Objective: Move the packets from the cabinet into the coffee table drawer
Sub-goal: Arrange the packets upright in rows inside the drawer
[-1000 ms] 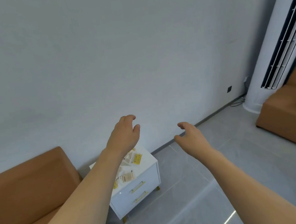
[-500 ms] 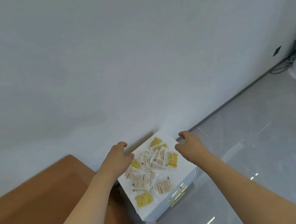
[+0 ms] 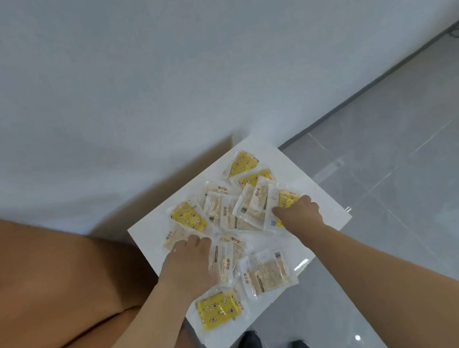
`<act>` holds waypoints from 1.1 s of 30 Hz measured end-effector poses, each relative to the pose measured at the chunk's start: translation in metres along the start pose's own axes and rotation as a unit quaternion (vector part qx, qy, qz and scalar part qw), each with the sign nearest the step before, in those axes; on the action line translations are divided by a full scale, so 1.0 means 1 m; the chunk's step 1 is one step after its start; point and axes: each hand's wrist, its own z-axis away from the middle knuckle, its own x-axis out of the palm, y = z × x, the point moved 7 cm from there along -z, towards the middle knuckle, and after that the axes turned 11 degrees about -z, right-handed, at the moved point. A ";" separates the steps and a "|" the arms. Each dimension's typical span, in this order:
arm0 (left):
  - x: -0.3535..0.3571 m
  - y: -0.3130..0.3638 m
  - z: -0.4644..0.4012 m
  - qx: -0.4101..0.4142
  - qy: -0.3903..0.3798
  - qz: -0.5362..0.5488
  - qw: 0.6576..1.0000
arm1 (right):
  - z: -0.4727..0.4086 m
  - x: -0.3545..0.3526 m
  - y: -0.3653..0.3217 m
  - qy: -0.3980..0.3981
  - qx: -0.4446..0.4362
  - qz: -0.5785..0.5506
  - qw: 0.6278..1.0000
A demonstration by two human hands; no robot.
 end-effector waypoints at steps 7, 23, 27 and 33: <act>0.040 0.003 -0.028 0.074 0.130 -0.062 0.987 | -0.059 0.027 0.040 0.080 0.120 -0.067 0.987; 0.038 -0.018 -0.036 0.003 0.031 0.208 0.978 | -0.027 -0.006 0.039 0.014 -0.027 -0.288 0.957; 0.034 -0.039 -0.027 -0.069 -0.013 0.390 0.918 | 0.007 0.008 0.039 -0.176 -0.109 -0.088 0.974; 0.053 -0.031 -0.024 -0.030 -0.100 0.298 0.949 | 0.046 0.064 0.057 -0.264 -0.337 0.417 0.802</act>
